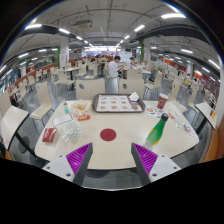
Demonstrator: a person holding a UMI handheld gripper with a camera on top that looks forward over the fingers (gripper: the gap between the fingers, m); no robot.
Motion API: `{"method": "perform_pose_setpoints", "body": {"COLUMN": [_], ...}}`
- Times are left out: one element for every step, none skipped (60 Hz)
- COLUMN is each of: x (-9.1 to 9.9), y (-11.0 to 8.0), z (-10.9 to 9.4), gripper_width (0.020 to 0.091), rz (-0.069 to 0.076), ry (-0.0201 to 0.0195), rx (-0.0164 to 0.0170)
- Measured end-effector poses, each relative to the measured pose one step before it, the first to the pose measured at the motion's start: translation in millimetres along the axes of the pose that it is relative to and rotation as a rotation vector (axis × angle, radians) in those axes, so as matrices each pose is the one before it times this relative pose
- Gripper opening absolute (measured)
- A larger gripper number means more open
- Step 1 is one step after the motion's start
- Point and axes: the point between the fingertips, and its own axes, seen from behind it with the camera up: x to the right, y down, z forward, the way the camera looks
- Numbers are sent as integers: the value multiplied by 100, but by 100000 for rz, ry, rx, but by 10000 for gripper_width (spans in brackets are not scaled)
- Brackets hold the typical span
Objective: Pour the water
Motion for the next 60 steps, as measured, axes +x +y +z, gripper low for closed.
{"method": "perform_pose_setpoints", "body": {"x": [-5, 11, 62, 109, 169, -122, 707, 203, 151, 134, 99, 80, 98, 80, 134, 241, 184, 264, 371, 522, 681, 698, 899, 986, 1007, 851, 865, 792, 769, 759, 712, 624, 592, 496, 395, 392, 458, 482, 365, 253, 186, 151, 107, 79, 145, 169, 192, 156, 114, 105, 158, 148, 146, 91, 21, -35, -62, -53, -118, -130], "y": [256, 162, 177, 203, 163, -21, 164, 64, 26, 25, 7, 46, 29, -120, 11, -43, 42, 14, 49, 92, 105, 102, 193, 212, 170, 118, 122, 96, 177, 249, 210, 87, -2, -50, -66, -100, -95, -61, -2, 2, -31, 23, 67, 135, 144, 58, 22, -14, 6, 22, -48, -73, -71, -54, -61, -104, -109, -51, 161, 354], "z": [406, 21, 53, 102, 120, -150, 602, 153, 79, 118, 119, 160, 135, -297, 125, -11, 161, 139, 151, 164, 164, 150, 251, 270, 312, 30, 165, 409, 476, 533, 572, 600, 624, 663, 676, 686, 738, 720, 731, 720, 764, 807, 816, 815, 820, 812, 813, 812, 773, 737, 685, 667, 601, 551, 535, 511, 407, 269, 387, 179], "gripper_width": [793, 790, 793, 790, 793, 793, 791, 793, 794, 792, 792, 792, 792, 791, 791, 793, 792, 794, 793, 791, 794, 794, 790, 794, 795, 794, 799, 795, 797, 797, 797, 795, 797, 798, 798, 795, 797, 797, 797, 800, 799, 799, 799, 798, 798, 798, 796, 796, 799, 797, 798, 795, 793, 789, 785, 764, 732, 685, 611, 554], "rz": [694, 676, 455, 228, 97, 143, 49, -61, -98, -59, 85, 253, 442, 560, 747, 728, 696, 499, 355, 273, 330, 505, 592, 641, 585, 530, 257, 221, 66, 70, 19, -48, -129, -317, -452, -443, -305, -240, -168, 41, 457, 804, 1001, 990, 936, 854, 639, 450, 256, 40, -183, -404, -628, -740, -868, -910, -934, -1034, -939, -217], "ry": [143, -35, -6, -52, 40, 171, 107, 353, 264, 148, 17, -106, -187, -168, -350, -479, -528, -492, -155, 269, 808, 1334, 1652, 1927, 1943, 1567, 1148, 1330, 1328, 1411, 1335, 1129, 986, 754, 489, 444, 698, 924, 751, 297, 85, 1, -172, -330, -269, -21, 73, 18, -66, -17, 92, 252, 297, 167, 10, -57, -91, 13, -96, -83], "rx": [-179, -427, -503, -456, -298, -74, 155, 55, 125, 268, 255, 170, 222, 262, 494, 542, 764, 763, 714, 687, 737, 517, 543, 584, 825, 1137, 1051, 926, 459, 52, 80, 444, 755, 900, 1011, 1208, 1216, 967, 868, 923, 995, 1002, 586, 148, 10, 249, 549, 677, 569, 517, 761, 1017, 1005, 865, 875, 1041, 1082, 599, 184, -458]}}
